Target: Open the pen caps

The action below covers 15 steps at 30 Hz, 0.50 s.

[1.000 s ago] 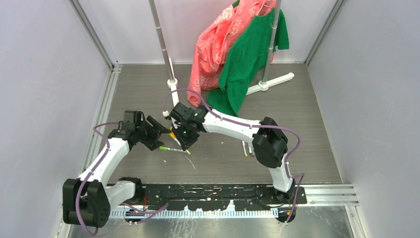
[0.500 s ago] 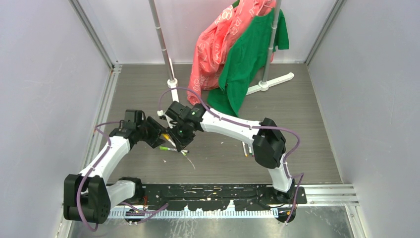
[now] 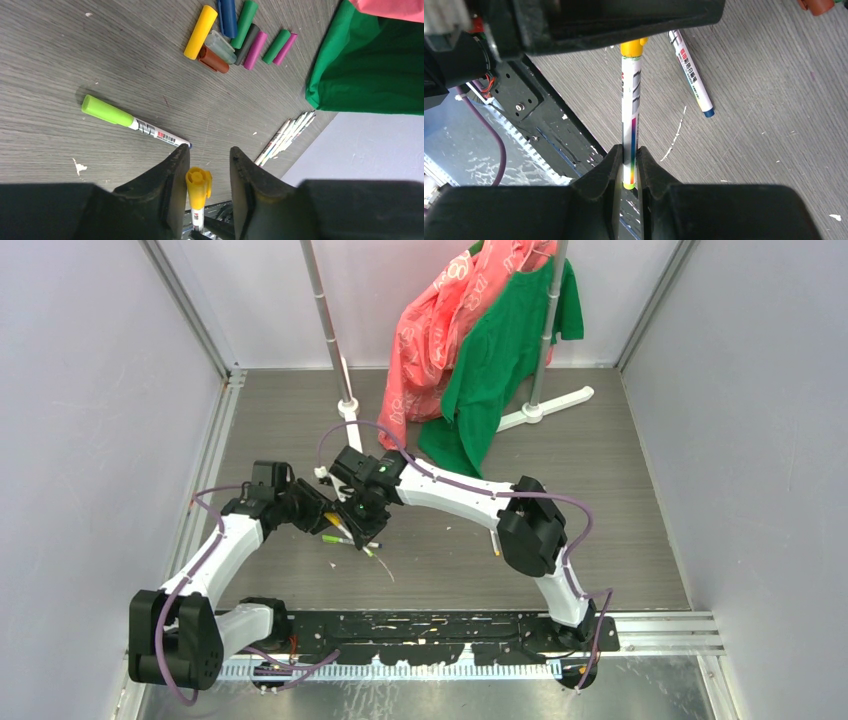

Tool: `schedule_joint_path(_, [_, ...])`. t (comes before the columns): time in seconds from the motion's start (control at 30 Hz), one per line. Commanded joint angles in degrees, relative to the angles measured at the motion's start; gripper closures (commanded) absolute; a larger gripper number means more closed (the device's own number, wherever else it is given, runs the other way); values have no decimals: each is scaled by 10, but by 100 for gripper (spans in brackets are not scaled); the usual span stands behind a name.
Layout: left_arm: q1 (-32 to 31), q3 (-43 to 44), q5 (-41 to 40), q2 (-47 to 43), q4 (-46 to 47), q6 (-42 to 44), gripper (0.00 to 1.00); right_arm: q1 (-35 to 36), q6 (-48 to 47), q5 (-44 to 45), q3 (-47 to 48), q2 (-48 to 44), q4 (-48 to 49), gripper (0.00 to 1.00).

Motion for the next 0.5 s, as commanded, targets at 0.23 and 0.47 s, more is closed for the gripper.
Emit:
schedule_joint_path(0.23, [4,10,13,-17,13,18,89,2,-4,-8,25,-8,-2,99])
schedule_joint_path(0.47, [4,7,15,-25,13,23,100,2,4,-4,15,-26,14,93])
